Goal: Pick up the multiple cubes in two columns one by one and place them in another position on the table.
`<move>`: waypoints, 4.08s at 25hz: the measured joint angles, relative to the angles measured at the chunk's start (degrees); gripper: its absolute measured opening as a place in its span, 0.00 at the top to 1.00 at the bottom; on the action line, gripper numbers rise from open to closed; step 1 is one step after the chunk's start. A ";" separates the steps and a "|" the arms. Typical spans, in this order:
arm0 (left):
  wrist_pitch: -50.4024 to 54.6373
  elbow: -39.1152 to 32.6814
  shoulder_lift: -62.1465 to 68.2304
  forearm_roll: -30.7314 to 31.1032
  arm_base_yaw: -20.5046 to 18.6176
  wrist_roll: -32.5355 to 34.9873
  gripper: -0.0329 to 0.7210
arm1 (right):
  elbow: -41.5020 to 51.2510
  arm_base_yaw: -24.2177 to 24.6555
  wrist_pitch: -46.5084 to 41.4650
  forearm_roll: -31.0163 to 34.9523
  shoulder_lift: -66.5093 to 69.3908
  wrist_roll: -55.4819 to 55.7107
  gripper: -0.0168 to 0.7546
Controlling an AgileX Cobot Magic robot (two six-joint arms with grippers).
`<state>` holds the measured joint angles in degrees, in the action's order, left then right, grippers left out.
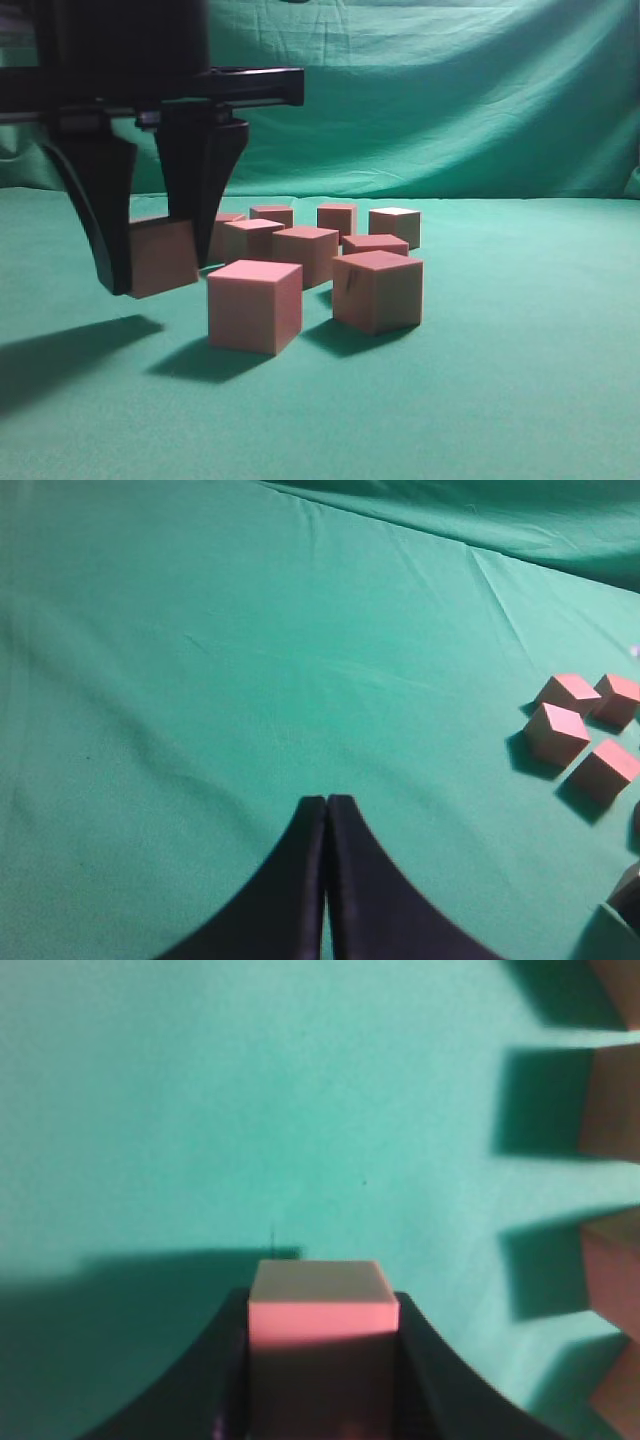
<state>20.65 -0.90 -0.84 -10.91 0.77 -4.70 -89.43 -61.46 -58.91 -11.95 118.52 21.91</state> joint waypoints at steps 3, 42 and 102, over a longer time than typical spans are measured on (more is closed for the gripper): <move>0.00 0.00 0.00 0.00 0.00 0.00 0.96 | -0.10 0.00 0.65 -0.04 0.70 0.00 0.64; 0.00 0.00 0.00 0.00 0.00 0.00 0.96 | -0.10 0.00 0.06 -3.84 -11.04 -7.68 0.69; 0.00 0.00 0.00 0.00 0.00 0.00 0.96 | 51.88 23.66 20.10 -0.73 -102.25 -18.00 0.98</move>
<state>20.65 -0.90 -0.84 -10.91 0.77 -4.70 -37.55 -37.80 -38.81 -12.68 16.27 3.91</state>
